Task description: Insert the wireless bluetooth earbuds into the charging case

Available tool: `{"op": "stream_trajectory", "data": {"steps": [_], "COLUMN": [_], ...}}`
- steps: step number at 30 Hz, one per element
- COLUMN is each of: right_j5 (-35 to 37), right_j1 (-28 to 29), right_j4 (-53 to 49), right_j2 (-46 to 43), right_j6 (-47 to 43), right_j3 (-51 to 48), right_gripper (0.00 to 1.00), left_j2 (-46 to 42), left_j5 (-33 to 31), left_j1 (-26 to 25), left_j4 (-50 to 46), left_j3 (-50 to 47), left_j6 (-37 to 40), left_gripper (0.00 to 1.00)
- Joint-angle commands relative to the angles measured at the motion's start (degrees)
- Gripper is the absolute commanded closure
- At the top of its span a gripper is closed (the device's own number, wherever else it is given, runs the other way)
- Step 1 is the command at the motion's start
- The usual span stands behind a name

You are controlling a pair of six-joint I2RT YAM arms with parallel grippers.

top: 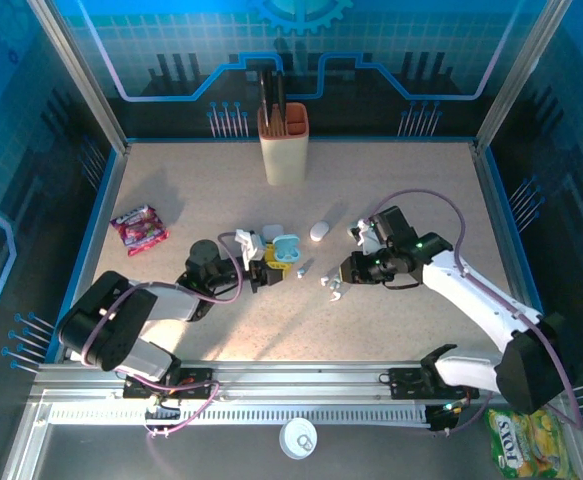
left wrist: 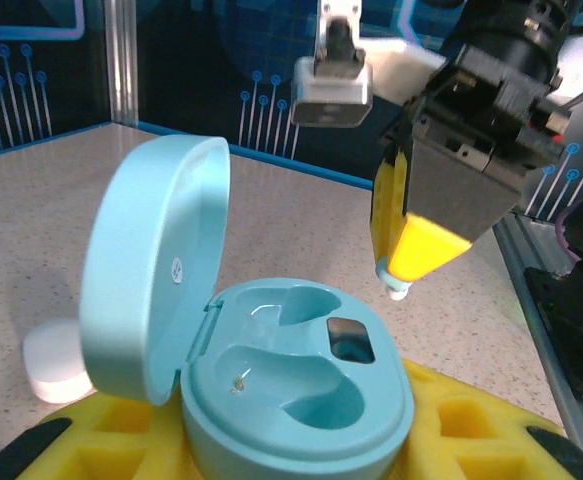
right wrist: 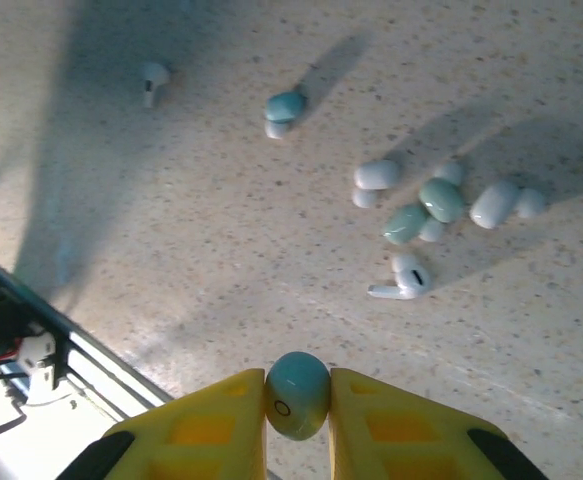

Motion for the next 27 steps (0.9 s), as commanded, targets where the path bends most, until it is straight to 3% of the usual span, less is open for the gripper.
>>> {"op": "stream_trajectory", "data": {"steps": [1,12,27], "right_j5": [-4.65,-6.17,-5.74], "right_j1": [1.67,9.71,11.14], "right_j4": [2.30,6.01,7.91], "right_j2": [-2.46,0.32,5.20], "right_j6": [1.15,-1.20,-2.20], "right_j3": [1.37,9.63,13.42], "right_gripper": [0.80,0.80,0.81], "left_j2": [1.70,4.57,5.35], "left_j5": [0.18,3.63,5.32], "left_j1": [-1.49,-3.94,-4.54], "left_j4": [2.86,7.57,12.94], "left_j3": [1.91,2.25,1.26], "left_j6": [1.64,2.85,-0.51], "left_gripper": [0.70,0.70,0.71]}}
